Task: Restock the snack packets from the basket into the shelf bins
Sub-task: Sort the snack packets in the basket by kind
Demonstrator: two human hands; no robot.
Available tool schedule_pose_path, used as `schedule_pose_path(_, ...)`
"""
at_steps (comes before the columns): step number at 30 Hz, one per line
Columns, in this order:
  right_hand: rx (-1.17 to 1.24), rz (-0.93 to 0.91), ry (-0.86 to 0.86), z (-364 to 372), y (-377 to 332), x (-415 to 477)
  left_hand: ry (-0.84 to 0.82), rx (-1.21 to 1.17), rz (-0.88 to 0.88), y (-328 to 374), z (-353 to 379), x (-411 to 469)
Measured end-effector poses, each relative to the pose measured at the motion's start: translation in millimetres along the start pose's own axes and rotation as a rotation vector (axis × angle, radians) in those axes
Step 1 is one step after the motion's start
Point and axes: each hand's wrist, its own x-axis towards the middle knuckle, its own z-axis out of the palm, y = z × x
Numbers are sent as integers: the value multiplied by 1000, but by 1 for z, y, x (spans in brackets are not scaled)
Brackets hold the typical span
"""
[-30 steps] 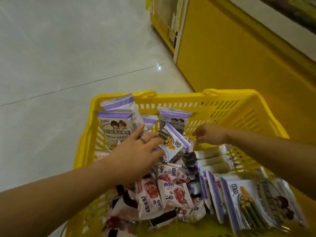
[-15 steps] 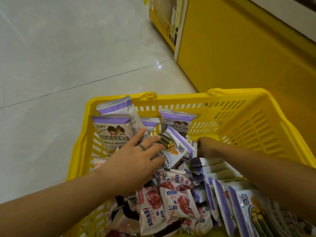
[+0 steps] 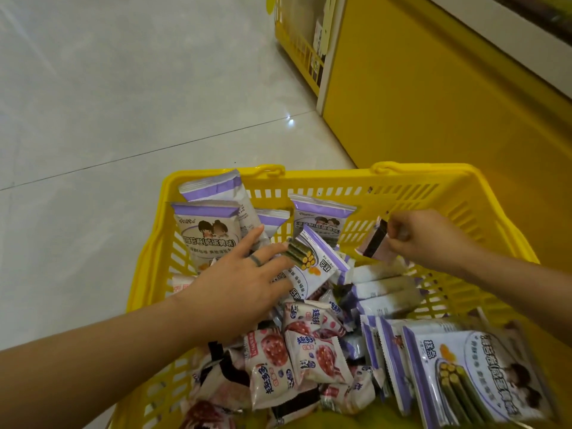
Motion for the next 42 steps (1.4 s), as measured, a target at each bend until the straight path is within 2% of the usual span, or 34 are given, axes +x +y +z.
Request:
schedule_pose_path(2,94,-45,23,-27,-7,-13,17,5,12,-1,-4,-3)
schedule_pose_path(4,255,-132,-39,-42,-25,-30,24,-12,11,-1,-9,-7)
schedule_pose_path(8,534,-315,-540,-33,-68,-60,60,-40,-36,-4,-17,-16)
schedule_pose_path(9,515,-308,-574,-26,-71,-59,66,-45,-46,-6,-20,-18)
schedule_pose_path(11,380,-256,-458,-15,-64,-44,72,-50,-56,-7,-23,-19)
schedule_pose_path(13,139,-189,-344,-5,-48,-22,74,-82,-49,-6,-26,-18)
schedule_pose_path(15,-36,-146,-423,10,-32,-4,74,-148,-34,-4,-26,-13)
schedule_pose_path(18,-113,-64,-669,31,-18,7,25,-202,-28,3,-26,7)
schedule_pose_path(23,-361,-74,-747,40,-8,17,-130,-144,-51,9,-10,62)
schedule_pose_path(25,-367,-114,-794,41,-4,12,-145,-106,0,6,-5,80)
schedule_pose_path(28,-319,-157,-788,39,5,-1,-319,-151,8,2,2,98)
schedule_pose_path(30,-232,-147,-766,36,11,-5,-437,-171,-3,3,4,104)
schedule_pose_path(33,-91,-117,-743,32,16,-4,-497,-168,17,0,0,112)
schedule_pose_path(39,3,-92,-681,33,22,-10,-489,-226,-59,-27,-45,123)
schedule_pose_path(42,29,-78,-661,29,24,-13,-367,-258,-137,-31,-72,119)
